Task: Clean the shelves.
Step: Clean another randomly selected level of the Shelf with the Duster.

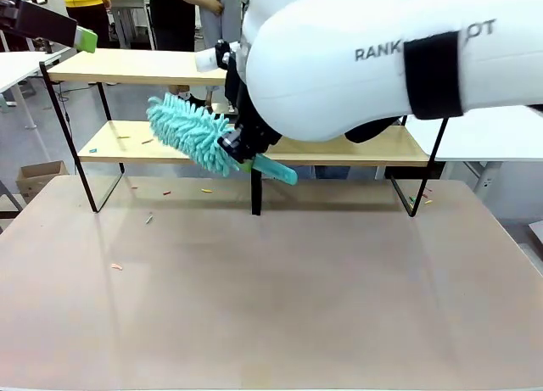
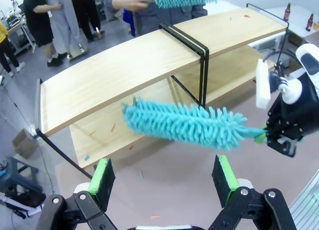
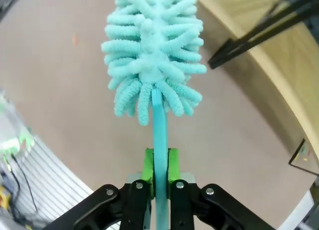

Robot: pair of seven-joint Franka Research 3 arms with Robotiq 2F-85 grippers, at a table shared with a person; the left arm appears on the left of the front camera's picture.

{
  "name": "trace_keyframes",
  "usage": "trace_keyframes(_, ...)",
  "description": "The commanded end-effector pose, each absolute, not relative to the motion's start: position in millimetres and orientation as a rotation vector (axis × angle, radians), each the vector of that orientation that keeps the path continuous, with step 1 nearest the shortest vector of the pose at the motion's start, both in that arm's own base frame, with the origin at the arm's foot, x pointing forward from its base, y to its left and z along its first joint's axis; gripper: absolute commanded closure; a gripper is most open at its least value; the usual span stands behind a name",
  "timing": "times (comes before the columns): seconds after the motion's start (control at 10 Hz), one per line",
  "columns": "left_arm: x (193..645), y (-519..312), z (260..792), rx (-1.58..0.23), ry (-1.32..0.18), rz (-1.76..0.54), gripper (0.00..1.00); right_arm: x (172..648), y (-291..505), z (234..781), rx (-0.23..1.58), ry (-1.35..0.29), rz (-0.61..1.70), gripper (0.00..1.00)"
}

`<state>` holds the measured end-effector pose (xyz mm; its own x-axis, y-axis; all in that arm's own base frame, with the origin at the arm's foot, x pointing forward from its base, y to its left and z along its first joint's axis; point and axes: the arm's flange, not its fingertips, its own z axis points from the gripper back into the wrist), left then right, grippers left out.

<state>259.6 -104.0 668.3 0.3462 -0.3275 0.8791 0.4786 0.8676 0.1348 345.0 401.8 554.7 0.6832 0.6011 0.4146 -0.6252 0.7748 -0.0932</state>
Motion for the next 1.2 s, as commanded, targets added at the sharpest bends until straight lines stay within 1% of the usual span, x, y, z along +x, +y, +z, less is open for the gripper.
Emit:
trace_keyframes(0.0, 260, -102, 667, -0.156, -1.098, -0.527, 0.0, 351, 430, 551, -0.009, -0.468, 0.543, 0.88)
trace_keyframes(0.2, 260, -102, 667, -0.156, -1.098, -0.527, 0.0, 363, 447, 541, -0.013, -0.46, 0.479, 0.88)
trace_keyframes(0.5, 260, -102, 667, -0.156, -1.098, -0.527, 0.0, 397, 473, 534, -0.02, -0.54, 0.371, 0.88)
trace_keyframes(0.9, 260, -102, 667, -0.156, -1.098, -0.527, 0.0, 424, 509, 515, -0.041, -0.502, 0.4, 0.88)
trace_keyframes(1.1, 260, -102, 667, -0.156, -1.098, -0.527, 0.0, 426, 522, 505, -0.035, -0.479, 0.421, 0.88)
